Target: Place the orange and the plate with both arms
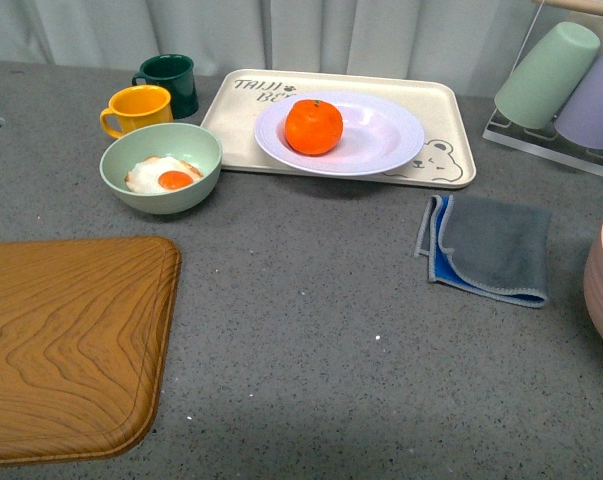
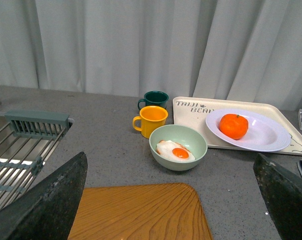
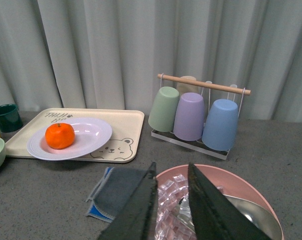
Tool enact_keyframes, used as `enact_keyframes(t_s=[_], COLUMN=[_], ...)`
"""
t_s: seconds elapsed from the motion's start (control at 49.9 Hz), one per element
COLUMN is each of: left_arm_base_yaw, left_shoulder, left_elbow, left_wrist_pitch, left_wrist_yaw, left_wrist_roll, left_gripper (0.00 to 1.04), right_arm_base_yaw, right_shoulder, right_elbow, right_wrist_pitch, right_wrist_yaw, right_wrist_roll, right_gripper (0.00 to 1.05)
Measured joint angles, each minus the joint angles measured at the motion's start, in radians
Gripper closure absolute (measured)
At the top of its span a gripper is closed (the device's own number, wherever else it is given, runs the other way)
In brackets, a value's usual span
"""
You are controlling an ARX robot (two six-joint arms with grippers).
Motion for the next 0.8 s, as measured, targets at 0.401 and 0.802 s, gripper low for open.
enact_keyframes(t_s=[0.401,0.802], left_arm_base_yaw=[0.000,0.000], left_shoulder=[0.000,0.000], left_elbow=[0.000,0.000], left_wrist_pitch=[0.000,0.000], left_wrist_yaw=[0.000,0.000], left_wrist_roll=[0.000,0.000], left_gripper=[0.07,0.07], right_arm_base_yaw=[0.000,0.000], right_shoulder=[0.000,0.000], right_elbow=[0.000,0.000], right_wrist_pitch=[0.000,0.000], right_wrist_yaw=[0.000,0.000], right_wrist_roll=[0.001,0.000], right_gripper=[0.07,0.09])
